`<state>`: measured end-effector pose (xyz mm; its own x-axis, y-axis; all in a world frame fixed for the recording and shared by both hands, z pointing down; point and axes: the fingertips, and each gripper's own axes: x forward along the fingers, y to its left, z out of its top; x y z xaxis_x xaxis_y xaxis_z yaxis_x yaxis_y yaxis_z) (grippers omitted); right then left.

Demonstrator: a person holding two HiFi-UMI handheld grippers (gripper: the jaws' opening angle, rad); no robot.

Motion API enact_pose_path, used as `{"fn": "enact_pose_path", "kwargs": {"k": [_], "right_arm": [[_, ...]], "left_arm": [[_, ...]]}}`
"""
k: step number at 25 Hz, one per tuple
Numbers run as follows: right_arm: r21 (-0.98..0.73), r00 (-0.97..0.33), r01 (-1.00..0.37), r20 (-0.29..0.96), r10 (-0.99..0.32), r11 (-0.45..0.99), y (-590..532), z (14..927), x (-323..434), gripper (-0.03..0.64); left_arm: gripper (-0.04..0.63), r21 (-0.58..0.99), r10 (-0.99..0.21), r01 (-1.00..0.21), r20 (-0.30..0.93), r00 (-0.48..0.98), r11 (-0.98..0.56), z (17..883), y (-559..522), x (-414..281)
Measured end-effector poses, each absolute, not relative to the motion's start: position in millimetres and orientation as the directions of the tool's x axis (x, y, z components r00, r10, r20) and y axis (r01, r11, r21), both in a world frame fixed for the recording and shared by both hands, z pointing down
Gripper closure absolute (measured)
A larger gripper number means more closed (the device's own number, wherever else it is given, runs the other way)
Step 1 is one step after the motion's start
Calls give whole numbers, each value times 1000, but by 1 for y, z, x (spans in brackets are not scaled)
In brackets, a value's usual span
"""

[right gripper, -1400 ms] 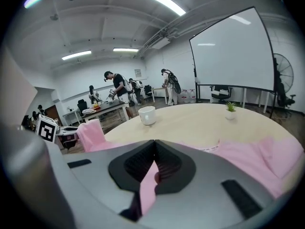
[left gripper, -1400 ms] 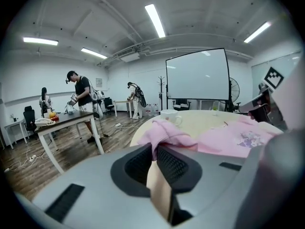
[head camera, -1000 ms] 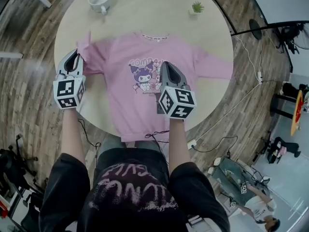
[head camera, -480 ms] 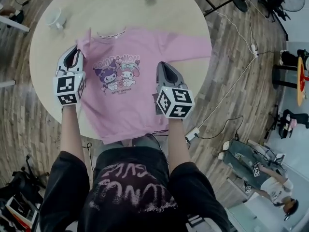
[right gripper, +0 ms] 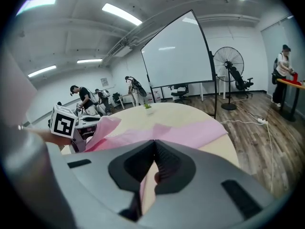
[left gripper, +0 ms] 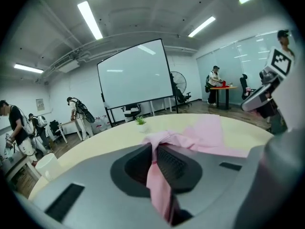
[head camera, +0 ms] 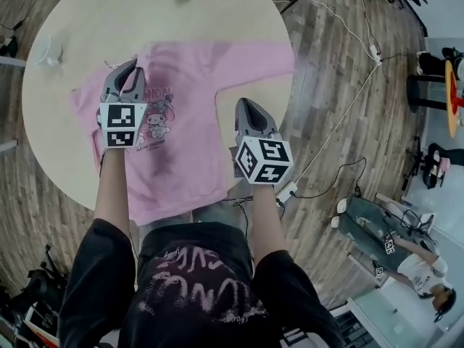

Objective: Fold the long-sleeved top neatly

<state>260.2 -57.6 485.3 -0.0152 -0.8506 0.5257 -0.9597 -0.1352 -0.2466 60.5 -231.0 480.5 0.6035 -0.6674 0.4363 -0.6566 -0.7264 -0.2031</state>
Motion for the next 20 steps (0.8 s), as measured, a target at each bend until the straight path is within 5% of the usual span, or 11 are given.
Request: {"fn": "enact_pose_path", "kwargs": {"k": [7,12,20], "right_arm": [[-256,1,-951,554,-833,-171,-42,505,281,612],[-268,-1,-946,565,-825,-182,-35,511,289,612],[-271,5,-944,562,-827,-190,-32,512,296,612]], "left_arm": [[552,-207,-621,-633,560,549,-746,540,-220,84],[425,-197,-599,-616,574,559,-763,546,-216,98],[424,-159,-551,-567,545,632,-808,545,-205,139]]}}
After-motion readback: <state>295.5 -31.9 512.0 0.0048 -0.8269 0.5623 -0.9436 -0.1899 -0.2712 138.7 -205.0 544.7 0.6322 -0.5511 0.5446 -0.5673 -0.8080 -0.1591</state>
